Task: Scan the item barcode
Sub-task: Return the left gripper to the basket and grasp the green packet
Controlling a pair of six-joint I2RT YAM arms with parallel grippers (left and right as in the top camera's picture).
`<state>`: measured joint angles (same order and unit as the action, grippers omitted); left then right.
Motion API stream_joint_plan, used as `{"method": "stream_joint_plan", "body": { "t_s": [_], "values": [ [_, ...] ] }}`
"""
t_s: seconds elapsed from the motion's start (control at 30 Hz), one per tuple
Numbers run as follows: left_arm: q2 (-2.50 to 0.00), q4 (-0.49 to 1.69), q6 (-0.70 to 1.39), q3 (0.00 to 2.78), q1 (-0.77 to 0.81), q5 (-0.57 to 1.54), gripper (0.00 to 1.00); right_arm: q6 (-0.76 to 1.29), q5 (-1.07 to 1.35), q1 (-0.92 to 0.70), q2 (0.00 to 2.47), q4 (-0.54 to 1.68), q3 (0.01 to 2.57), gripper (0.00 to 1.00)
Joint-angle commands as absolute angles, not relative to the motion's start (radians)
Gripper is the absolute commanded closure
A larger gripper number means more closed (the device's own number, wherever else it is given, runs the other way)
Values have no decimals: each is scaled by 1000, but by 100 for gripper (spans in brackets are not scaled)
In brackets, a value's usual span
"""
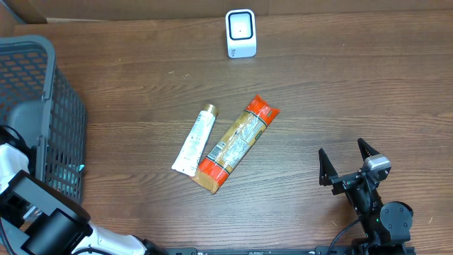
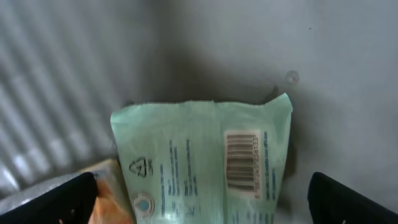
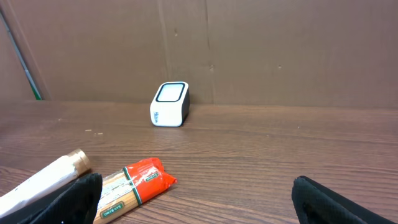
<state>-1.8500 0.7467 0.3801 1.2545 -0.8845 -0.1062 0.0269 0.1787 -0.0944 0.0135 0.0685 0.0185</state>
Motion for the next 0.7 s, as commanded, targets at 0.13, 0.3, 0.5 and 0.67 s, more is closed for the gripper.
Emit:
{"method": "stream_joint_plan", "body": {
  "t_s": [0.13,0.3,0.5,0.67],
  "values": [
    [-1865,682,336,1201,-890,-55,24,30,173,-103,4,63,8,0],
    [-1865,672,336,1201,-890,-56,57,30,173,-103,4,63,8,0],
    [-1865,672,336,1201,-890,-56,96,30,173,-103,4,64,8,0],
    [-1864,668,335,1211,-890,-56,96,30,173,-103,4,64,8,0]
  ]
}}
